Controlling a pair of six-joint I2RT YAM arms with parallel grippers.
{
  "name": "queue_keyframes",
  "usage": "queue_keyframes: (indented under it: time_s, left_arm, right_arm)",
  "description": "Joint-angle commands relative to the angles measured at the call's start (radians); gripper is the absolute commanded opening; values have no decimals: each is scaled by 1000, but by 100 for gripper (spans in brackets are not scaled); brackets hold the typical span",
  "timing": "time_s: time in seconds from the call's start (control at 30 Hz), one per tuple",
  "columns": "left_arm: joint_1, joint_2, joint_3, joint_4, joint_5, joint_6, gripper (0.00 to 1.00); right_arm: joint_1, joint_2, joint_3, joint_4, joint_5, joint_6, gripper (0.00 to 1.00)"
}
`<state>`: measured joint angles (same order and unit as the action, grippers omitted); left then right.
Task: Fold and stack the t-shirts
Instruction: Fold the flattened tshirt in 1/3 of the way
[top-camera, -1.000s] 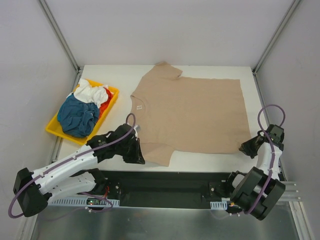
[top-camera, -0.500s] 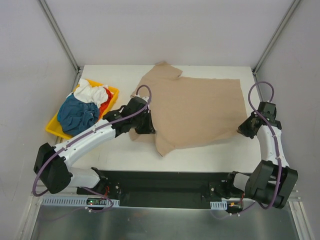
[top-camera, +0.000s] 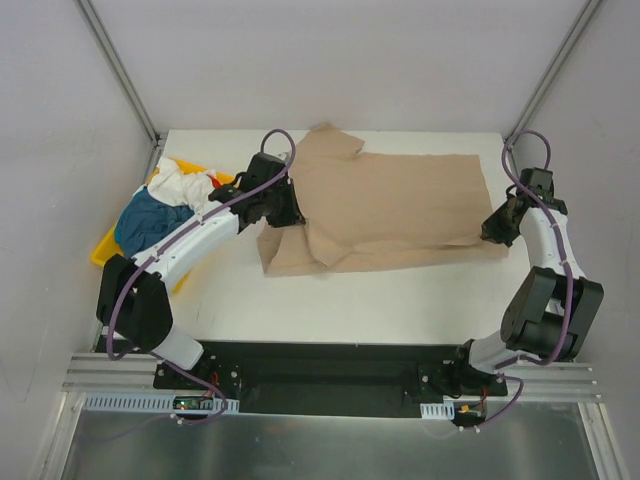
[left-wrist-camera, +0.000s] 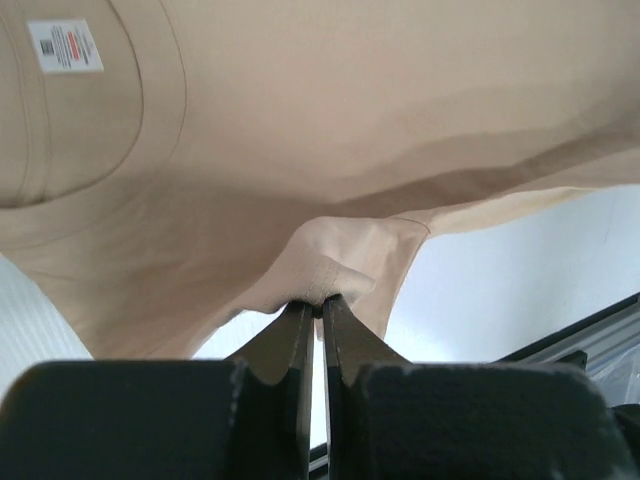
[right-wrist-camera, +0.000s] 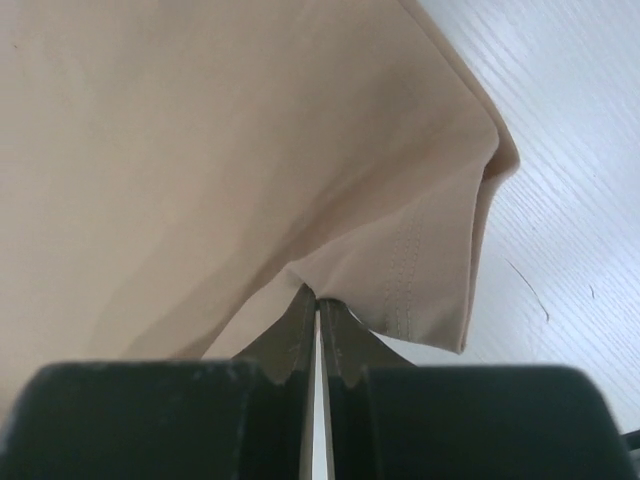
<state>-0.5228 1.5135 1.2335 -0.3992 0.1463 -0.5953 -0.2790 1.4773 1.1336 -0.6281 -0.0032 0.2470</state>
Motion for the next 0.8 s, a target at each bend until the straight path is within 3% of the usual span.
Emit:
queue_keyframes:
  time_s: [0.0, 0.33, 0.5, 0.53, 0.6, 0.63, 0.7, 0.73, 0.77]
  left_arm:
    - [38, 59, 99, 28, 35, 52, 0]
    - [90, 258, 270, 28, 49, 111, 0]
    - [116, 414, 423, 26, 10, 100, 0]
    - [122, 468, 475, 22, 12, 97, 0]
    - [132, 507, 518, 17, -7, 100, 4]
    - [132, 522, 543, 7, -23, 103, 30]
    - [132, 511, 541, 3, -54, 104, 70]
    - [132, 482, 520, 2, -53, 107, 97]
    - [132, 466, 503, 3, -50, 107, 99]
  right_arm:
    - [14, 69, 104, -30, 22, 0, 3]
    - [20, 224, 247, -38, 34, -5, 7]
    - [21, 418, 411, -21, 12, -6, 9]
    - [23, 455, 442, -25, -24, -17, 12]
    - [24, 537, 512, -60, -23, -23, 26]
    - [24, 551, 564, -90, -14, -32, 47]
    - [26, 545, 577, -104, -3, -35, 61]
    - [29, 528, 546, -91, -3, -41, 74]
    - [32, 502, 523, -76, -3, -55, 83]
